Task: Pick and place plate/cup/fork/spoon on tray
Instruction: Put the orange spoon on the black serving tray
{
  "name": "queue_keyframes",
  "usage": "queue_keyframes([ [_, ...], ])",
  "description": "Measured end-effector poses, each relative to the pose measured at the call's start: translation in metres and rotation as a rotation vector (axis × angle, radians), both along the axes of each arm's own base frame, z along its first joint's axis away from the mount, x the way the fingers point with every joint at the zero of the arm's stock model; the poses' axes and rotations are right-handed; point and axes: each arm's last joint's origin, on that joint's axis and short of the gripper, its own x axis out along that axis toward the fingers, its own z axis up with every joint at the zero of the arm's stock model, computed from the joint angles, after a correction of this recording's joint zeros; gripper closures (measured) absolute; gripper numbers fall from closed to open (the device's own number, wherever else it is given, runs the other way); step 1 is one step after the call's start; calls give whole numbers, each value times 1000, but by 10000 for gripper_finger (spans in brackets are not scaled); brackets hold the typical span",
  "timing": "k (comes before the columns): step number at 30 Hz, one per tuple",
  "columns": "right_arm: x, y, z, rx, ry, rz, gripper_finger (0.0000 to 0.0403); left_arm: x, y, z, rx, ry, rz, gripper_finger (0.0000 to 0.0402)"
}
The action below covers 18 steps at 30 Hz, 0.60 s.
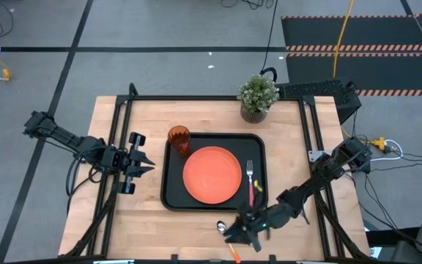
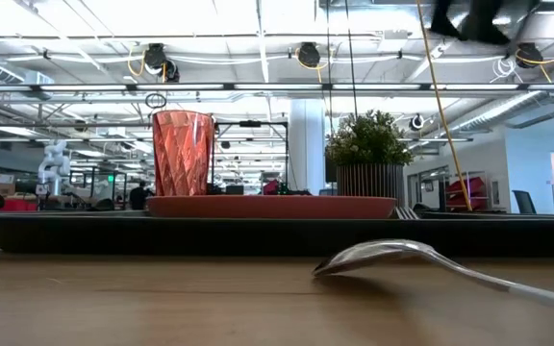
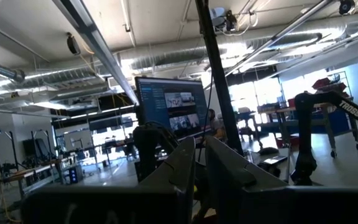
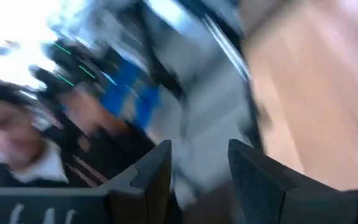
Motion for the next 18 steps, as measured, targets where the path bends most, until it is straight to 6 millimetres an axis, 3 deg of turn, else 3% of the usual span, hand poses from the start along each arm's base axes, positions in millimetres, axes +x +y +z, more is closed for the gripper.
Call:
queue_keyframes([
  [5,3,-13,31,-37,-318,-285,253,0,0,0,5,-1,3,360],
  [9,7,-25,40,22,-372,-434,253,0,0,0,8,0,4,360],
  [13,26,-22,57,25,-317,-424,253,0,0,-1,10,4,4,360],
  [18,59,-1,110,-247,-29,-261,253,0,0,-1,10,4,5,360],
])
